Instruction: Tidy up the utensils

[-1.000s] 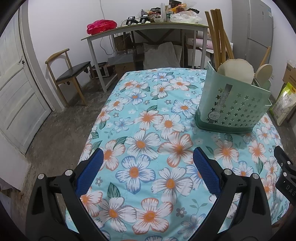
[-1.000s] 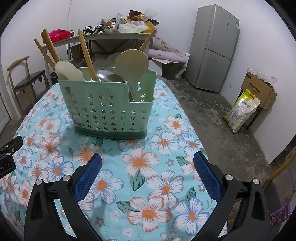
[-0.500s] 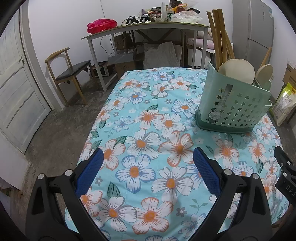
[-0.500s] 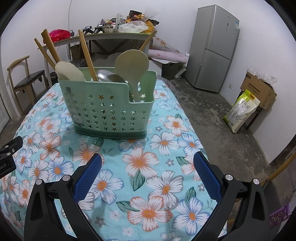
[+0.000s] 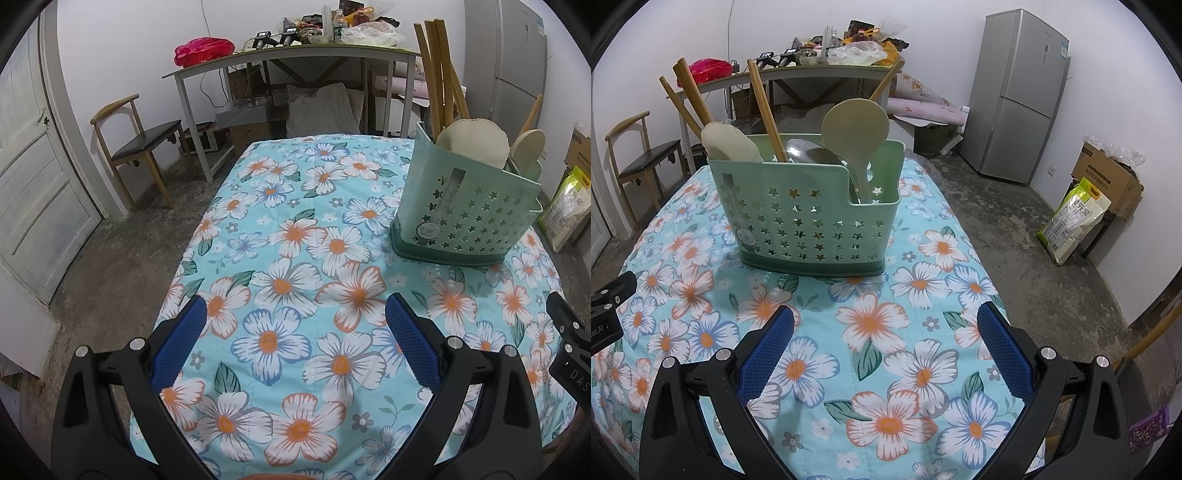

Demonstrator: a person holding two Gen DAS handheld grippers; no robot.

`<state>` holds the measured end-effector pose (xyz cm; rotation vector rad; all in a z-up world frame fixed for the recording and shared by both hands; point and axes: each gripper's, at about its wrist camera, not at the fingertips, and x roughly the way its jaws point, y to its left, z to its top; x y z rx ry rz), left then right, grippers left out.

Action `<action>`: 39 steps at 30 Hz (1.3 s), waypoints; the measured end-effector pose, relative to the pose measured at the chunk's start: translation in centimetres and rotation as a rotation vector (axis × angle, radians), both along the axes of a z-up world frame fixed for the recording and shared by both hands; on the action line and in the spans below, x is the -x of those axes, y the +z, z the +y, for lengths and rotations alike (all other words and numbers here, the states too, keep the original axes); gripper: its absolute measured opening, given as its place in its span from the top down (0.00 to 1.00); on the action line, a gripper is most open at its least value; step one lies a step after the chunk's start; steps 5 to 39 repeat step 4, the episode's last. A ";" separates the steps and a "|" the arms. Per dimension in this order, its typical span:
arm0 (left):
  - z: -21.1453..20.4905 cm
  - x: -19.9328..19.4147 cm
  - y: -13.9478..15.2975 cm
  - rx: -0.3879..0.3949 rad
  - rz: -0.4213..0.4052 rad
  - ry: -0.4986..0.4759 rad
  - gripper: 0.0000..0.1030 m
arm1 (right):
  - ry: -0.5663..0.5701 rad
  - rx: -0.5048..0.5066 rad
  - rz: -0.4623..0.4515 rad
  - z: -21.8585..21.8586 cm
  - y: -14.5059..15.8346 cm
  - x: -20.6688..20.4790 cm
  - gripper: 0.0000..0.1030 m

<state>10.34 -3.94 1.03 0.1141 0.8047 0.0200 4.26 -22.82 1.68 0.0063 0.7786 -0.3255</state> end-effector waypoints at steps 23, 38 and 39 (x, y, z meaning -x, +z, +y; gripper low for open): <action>0.0 0.0 0.0 0.000 0.001 0.000 0.09 | 0.003 0.000 0.000 0.0 0.1 0.1 0.06; 0.0 0.0 0.0 0.000 0.001 0.000 0.09 | 0.003 0.000 0.000 0.0 0.1 0.1 0.06; 0.0 0.0 0.0 0.000 0.001 0.000 0.09 | 0.003 0.000 0.000 0.0 0.1 0.1 0.06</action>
